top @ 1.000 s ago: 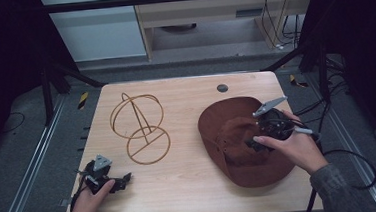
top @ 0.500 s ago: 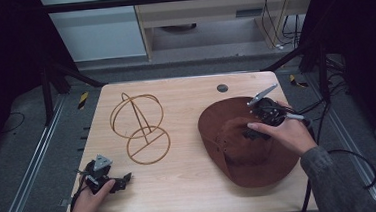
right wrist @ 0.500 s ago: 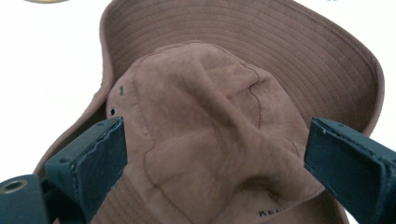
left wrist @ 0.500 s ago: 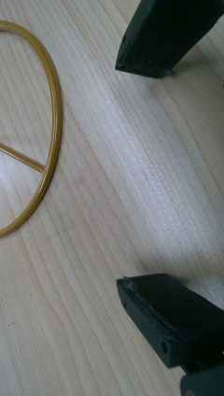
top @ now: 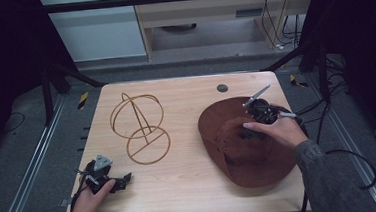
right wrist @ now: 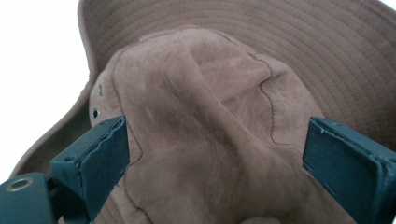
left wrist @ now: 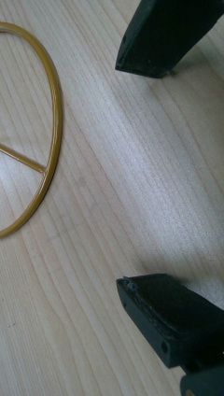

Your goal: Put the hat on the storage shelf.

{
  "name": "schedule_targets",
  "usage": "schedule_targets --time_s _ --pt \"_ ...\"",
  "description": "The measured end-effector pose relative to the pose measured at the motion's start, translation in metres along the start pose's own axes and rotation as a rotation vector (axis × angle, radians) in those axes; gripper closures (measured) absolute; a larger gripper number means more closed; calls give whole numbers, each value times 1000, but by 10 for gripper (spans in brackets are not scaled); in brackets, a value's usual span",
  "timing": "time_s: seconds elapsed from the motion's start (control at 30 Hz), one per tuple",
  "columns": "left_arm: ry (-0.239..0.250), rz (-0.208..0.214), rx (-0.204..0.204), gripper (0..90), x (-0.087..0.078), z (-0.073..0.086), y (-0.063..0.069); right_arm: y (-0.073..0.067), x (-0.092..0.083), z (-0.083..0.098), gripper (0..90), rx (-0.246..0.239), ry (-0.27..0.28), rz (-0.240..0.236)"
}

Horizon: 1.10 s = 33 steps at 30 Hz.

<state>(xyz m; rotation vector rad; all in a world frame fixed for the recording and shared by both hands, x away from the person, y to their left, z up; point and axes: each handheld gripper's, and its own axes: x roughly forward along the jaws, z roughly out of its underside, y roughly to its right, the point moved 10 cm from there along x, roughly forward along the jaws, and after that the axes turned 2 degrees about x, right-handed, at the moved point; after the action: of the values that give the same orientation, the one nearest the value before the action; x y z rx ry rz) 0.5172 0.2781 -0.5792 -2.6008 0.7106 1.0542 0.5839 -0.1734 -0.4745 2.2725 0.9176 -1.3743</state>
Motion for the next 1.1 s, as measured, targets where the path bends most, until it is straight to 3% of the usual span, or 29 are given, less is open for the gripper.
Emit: schedule_targets --time_s 0.13,0.47,0.7,0.93,1.1 --pt "0 0 0 0 0 0 0 2 8 4 108 -13 -30 10" --pt "0 0 0 0 0 0 0 1 14 8 226 -29 -26 13" --pt "0 0 0 0 0 0 0 0 14 12 420 -34 -34 -2" --pt "0 0 0 0 0 0 0 0 13 13 749 -39 -42 -30" --pt "0 0 0 0 0 0 0 0 9 11 880 -31 -26 -48"
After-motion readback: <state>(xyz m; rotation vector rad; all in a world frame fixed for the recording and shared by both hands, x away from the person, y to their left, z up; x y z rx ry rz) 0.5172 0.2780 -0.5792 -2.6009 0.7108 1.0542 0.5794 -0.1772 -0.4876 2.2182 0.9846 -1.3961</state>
